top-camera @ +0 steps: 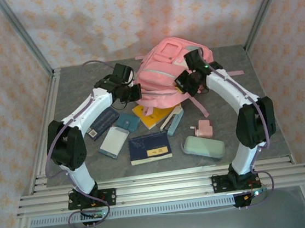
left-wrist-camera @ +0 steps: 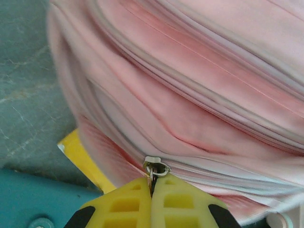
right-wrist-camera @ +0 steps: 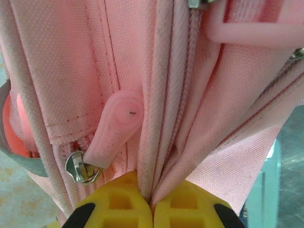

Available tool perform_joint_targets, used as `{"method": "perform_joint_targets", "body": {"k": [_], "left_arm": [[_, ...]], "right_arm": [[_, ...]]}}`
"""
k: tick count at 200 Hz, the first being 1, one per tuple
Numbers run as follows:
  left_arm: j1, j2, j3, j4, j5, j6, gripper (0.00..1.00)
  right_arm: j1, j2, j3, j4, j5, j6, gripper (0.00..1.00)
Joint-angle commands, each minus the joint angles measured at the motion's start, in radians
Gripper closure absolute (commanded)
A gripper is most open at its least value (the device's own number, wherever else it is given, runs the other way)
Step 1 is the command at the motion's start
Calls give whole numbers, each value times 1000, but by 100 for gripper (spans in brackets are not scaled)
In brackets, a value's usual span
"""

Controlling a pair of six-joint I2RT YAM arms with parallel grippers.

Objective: Pack books, pencil case, and school supplies into a backpack

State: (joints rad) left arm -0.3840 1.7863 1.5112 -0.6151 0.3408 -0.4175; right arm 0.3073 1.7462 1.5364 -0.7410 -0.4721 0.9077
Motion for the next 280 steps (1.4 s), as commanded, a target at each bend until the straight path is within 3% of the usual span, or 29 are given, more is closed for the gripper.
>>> {"method": "perform_joint_targets", "body": {"k": [1, 53, 73, 91, 109, 154, 177, 200, 217, 243, 280], "left_arm": [[57, 28, 30, -3, -51, 0, 100], [-8, -51, -25, 54, -17, -51, 100], [-67, -90, -45, 68, -11, -73, 100], [-122, -113, -41, 83, -12, -95, 100], [-170, -120, -12, 89, -11, -111, 100], [-245, -82, 107, 58, 1, -110, 100], [-271, -58, 164, 43, 4, -111, 100], [-302, -40, 210, 31, 4, -110, 100], [-325, -26, 230, 23, 4, -99, 100], [-348, -14, 238, 25, 0, -92, 100], [-368, -6, 247, 20, -9, -81, 100]], "right_arm": [[-58, -26, 99, -122, 33, -200, 100], [-75, 90, 287, -143, -96, -255, 99], [-81, 103, 332, -204, -36, -270, 85], [-84, 109, 369, -298, 68, -267, 56], [-84, 90, 390, -367, 138, -240, 47], [-68, -37, 402, -515, 253, -112, 51], [-66, -108, 357, -547, 208, -6, 69], [-60, -190, 234, -478, 78, 149, 76], [-41, -243, 139, -362, 4, 259, 73], [-20, -231, 101, -294, -44, 343, 53], [5, -161, 125, -307, -52, 368, 51]]}}
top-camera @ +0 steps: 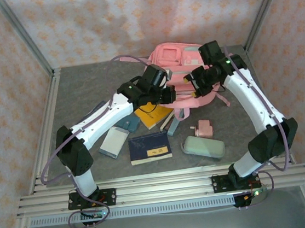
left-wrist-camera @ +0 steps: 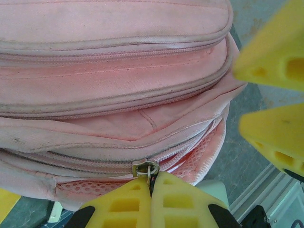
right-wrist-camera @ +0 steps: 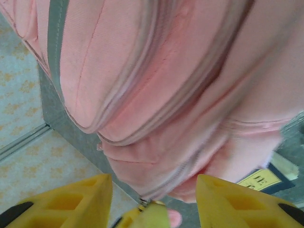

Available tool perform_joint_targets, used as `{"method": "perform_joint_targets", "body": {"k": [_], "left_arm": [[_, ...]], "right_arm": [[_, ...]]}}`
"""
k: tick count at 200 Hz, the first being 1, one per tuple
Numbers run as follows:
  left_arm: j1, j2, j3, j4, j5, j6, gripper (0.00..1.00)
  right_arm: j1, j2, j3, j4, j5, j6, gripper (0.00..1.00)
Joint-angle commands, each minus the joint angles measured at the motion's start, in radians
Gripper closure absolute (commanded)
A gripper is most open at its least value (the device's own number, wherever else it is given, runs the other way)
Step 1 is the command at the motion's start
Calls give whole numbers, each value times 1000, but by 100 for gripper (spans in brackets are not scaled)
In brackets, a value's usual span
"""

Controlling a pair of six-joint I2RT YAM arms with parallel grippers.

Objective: Pack books, pencil case, and school supplies into a backpack

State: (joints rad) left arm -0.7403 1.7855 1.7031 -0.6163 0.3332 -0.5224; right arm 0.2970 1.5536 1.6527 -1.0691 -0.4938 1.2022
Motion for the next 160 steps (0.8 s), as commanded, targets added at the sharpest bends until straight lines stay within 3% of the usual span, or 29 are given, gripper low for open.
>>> {"method": "perform_joint_targets", "body": {"k": [1, 61, 160], "left_arm": [[-11, -5, 56, 21, -2, 23, 100], [-21, -9, 49, 23, -28, 38, 100], [-23, -14, 26, 26, -44, 45, 100]], "right_arm": [[15, 33, 8, 21, -31, 75, 51], [46, 36, -42, -12, -42, 85, 55], [48, -33, -113, 0, -55, 106, 53]]}}
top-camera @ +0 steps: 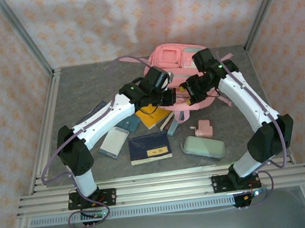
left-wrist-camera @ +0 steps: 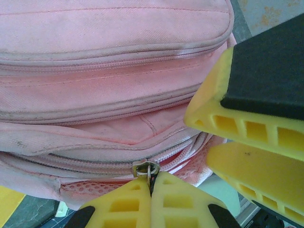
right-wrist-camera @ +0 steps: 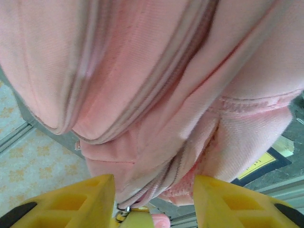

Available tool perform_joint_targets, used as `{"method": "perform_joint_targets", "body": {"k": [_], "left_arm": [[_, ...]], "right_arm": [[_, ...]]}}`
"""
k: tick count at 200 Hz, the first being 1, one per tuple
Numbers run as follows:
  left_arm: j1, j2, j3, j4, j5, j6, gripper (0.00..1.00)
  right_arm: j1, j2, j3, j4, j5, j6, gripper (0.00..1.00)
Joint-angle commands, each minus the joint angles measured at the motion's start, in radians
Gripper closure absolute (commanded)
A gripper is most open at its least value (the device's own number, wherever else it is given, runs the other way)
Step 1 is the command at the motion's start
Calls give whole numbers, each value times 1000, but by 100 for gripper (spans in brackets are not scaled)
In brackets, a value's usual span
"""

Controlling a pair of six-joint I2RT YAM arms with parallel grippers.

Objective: Pack books, pencil case, and school supplies into a backpack

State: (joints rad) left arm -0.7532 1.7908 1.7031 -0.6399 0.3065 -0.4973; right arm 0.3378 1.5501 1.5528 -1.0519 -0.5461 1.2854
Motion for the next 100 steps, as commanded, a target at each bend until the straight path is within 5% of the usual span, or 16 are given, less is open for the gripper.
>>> {"method": "perform_joint_targets", "body": {"k": [1, 67, 100], "left_arm": [[-10, -19, 25, 49, -18, 20, 100], [-21, -24, 35, 68, 14, 36, 100], [-33, -24, 30, 71, 17, 63, 100]], "right_arm": [[7, -30, -13, -17, -3, 23, 53], [9, 39, -6, 28, 23, 10, 52], [8, 94, 59, 4, 75, -31, 62]]}}
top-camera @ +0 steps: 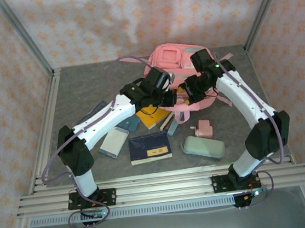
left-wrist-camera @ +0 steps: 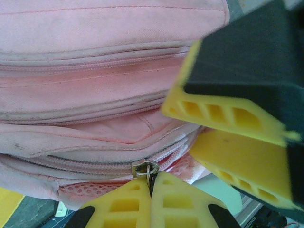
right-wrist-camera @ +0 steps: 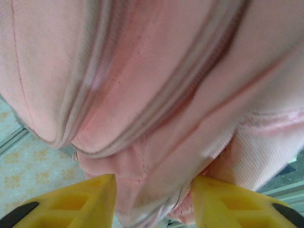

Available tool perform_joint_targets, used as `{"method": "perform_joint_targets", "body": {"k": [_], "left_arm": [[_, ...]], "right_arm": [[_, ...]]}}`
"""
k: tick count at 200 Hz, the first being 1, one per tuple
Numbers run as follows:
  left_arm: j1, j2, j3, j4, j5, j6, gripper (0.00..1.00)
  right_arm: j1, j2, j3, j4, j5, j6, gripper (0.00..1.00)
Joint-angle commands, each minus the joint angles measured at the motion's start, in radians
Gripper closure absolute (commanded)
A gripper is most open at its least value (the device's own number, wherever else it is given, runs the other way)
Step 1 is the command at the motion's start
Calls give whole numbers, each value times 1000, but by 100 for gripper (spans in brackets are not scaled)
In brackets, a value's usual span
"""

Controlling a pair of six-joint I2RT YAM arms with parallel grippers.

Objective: Pack books, pencil case, and school supplies into a backpack

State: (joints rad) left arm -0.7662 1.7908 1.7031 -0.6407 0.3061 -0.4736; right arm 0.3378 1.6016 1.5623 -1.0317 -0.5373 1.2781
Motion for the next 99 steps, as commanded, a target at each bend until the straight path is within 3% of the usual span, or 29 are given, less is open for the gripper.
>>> {"method": "perform_joint_targets", "body": {"k": [1, 39, 99], "left_arm": [[-20, -24, 29, 72, 17, 39, 100], [-20, -22, 5, 82, 2, 41, 100], [28, -50, -61, 17, -130, 72, 100]], "right_arm": [[8, 43, 52, -18, 70, -25, 63], [10, 46, 62, -51, 133, -60, 100], [3, 17, 69, -81, 163, -134, 100]]}}
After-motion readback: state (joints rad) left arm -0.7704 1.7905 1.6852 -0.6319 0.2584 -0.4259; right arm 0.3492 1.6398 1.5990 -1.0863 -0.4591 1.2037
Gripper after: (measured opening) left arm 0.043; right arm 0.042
